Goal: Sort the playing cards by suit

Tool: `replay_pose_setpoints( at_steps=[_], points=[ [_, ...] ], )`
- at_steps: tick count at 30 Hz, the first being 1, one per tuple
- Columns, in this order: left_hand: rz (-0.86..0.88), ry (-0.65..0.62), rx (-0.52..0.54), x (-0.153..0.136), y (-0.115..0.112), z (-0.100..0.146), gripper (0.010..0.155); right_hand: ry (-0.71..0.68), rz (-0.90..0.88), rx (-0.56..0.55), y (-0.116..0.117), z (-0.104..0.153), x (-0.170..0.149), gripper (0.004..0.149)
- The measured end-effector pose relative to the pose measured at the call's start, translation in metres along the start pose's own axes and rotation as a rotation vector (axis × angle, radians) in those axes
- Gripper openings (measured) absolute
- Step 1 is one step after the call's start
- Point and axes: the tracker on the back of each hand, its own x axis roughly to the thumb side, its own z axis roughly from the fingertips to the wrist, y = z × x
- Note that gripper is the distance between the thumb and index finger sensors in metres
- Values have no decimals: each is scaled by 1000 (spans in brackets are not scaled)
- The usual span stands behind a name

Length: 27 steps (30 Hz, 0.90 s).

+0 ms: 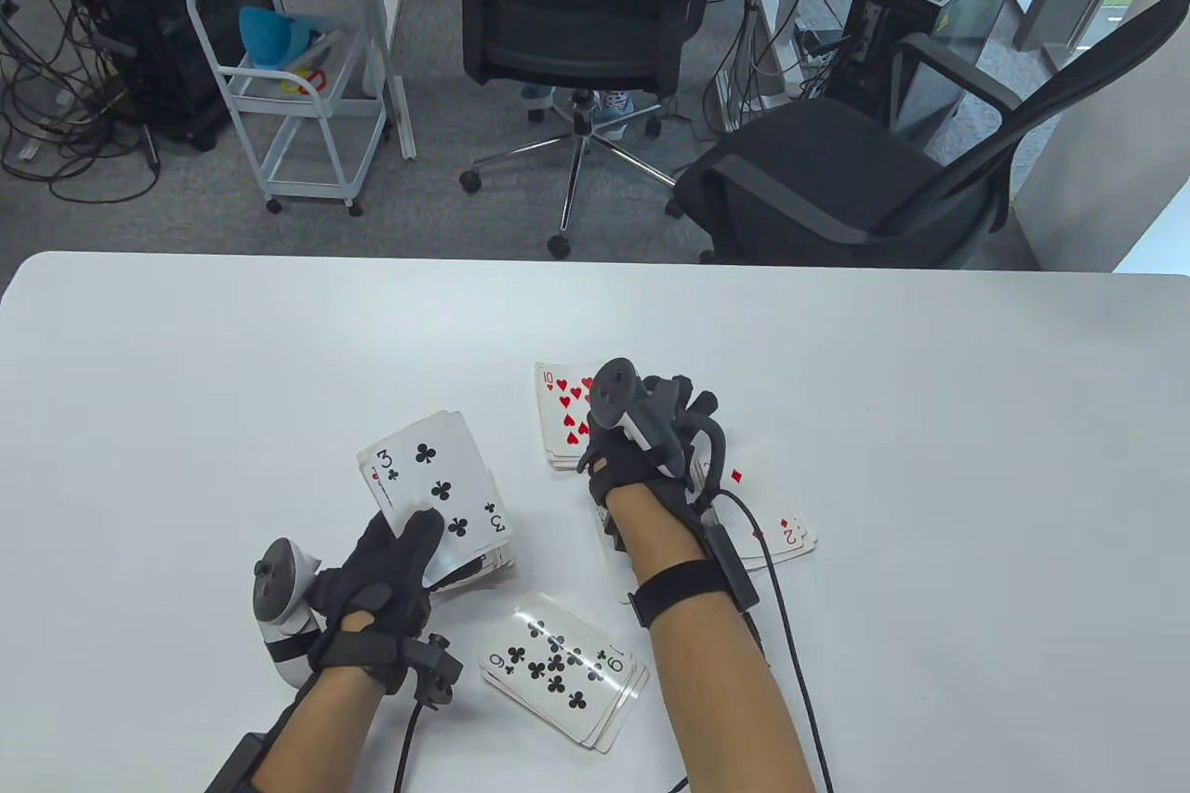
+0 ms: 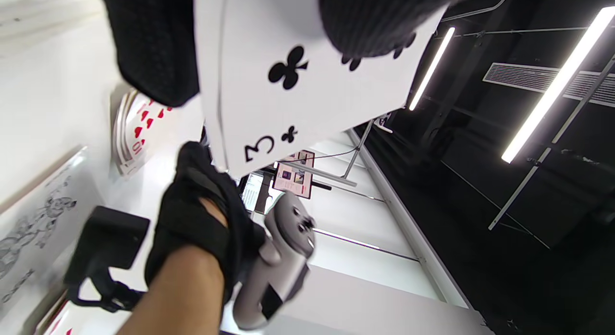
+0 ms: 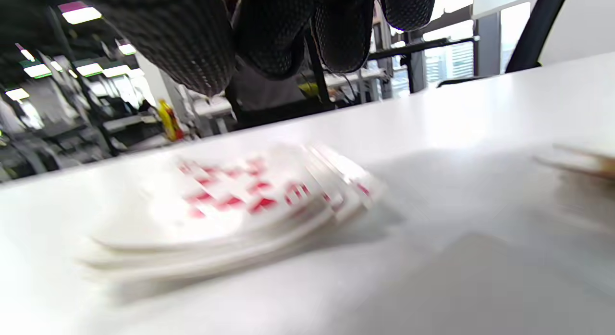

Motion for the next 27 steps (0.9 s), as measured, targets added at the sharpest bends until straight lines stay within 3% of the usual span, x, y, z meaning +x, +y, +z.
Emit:
replay_pose_setpoints(
  at_steps=[5, 10, 16, 27],
  points=[
    [-4, 28, -43, -6, -9, 1, 51, -183, -358, -78, -38, 54, -7, 46],
    [-38, 31, -62, -9, -15, 5, 51, -358, -616, -88, -36, 104, -7, 49],
    [-104, 55, -95, -13, -17, 2, 51, -475, -555, -89, -11, 130, -2, 51],
    [-206, 91, -175, -20, -31, 2, 48, -421, -556, -133, -9, 138, -14, 61]
  ],
)
